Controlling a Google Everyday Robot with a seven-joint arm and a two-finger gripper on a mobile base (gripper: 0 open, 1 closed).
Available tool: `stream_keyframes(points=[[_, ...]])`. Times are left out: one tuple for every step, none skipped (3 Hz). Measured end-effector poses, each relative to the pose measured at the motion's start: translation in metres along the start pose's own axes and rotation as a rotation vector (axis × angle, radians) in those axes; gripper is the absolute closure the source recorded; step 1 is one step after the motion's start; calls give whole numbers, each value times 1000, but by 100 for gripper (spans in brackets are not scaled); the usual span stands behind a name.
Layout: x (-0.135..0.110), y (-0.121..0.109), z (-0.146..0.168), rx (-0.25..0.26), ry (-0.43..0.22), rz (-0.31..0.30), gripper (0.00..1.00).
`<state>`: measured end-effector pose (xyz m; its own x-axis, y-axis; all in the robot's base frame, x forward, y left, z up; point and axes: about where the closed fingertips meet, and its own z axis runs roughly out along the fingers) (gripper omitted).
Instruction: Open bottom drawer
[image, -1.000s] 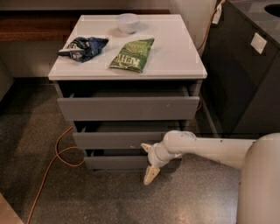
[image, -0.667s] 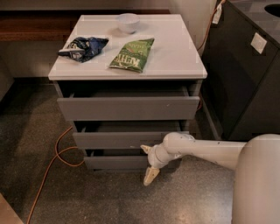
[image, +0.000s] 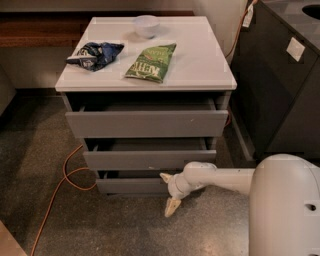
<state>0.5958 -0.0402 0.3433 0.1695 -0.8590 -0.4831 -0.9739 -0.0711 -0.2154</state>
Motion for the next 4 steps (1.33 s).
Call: stream_keyframes(points=[[1,1,3,0,9,0,0],[20,-8,12,28,36,-5,0],[49,-14,27,61,51,-25,0],[70,-15,44,70,48,-56,0]])
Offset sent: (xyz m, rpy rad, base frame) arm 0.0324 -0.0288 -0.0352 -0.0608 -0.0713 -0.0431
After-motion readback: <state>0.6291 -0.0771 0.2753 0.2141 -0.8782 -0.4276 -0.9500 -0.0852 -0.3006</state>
